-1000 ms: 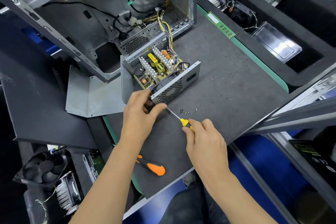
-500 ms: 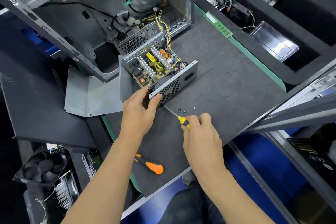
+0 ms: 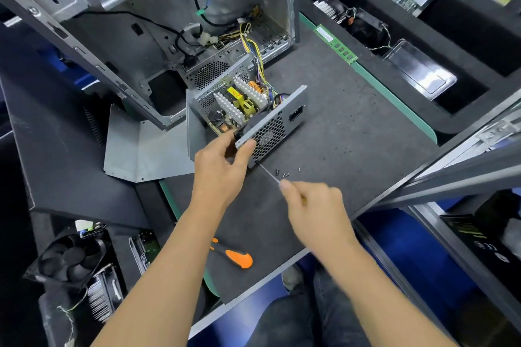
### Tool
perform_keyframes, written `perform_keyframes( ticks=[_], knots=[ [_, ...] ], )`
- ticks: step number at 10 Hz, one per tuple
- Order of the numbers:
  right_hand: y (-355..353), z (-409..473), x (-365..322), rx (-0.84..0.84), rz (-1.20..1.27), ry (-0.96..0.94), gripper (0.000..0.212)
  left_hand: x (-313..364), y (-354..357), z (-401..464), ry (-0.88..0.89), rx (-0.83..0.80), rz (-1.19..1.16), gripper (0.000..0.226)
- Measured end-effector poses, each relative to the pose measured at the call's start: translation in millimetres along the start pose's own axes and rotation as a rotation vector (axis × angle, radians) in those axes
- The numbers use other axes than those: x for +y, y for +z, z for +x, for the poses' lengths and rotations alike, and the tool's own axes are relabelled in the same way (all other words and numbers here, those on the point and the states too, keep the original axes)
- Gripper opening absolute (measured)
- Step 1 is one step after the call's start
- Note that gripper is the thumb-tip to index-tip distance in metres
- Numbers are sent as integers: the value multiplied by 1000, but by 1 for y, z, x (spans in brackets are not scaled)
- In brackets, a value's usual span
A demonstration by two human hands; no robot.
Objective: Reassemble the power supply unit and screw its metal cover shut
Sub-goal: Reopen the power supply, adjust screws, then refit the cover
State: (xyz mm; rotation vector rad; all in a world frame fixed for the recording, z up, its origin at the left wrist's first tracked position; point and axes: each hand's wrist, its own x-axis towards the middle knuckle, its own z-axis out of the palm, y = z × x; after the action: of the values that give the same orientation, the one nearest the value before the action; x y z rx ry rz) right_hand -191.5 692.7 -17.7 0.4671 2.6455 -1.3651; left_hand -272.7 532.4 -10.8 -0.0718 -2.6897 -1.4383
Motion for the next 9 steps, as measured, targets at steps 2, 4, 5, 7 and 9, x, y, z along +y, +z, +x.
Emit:
perform_keyframes(
  ticks=[2, 4, 5, 7, 9],
  knots=[
    [-28, 10, -2, -231, 364, 279, 26, 9, -6, 6, -6, 22, -1, 35],
    [-20, 8, -8, 94, -278, -124, 46, 12, 2, 0, -12, 19, -26, 40],
    [-29, 16, -8, -267, 495, 430, 40, 9, -4, 4, -51, 40, -31, 38],
    [-16, -9, 12, 289, -435, -349, 15, 10, -2, 7, -64, 58, -73, 35],
    [-22, 4, -3, -463, 751, 578, 26, 7, -5, 3, -40, 60, -31, 40]
  ],
)
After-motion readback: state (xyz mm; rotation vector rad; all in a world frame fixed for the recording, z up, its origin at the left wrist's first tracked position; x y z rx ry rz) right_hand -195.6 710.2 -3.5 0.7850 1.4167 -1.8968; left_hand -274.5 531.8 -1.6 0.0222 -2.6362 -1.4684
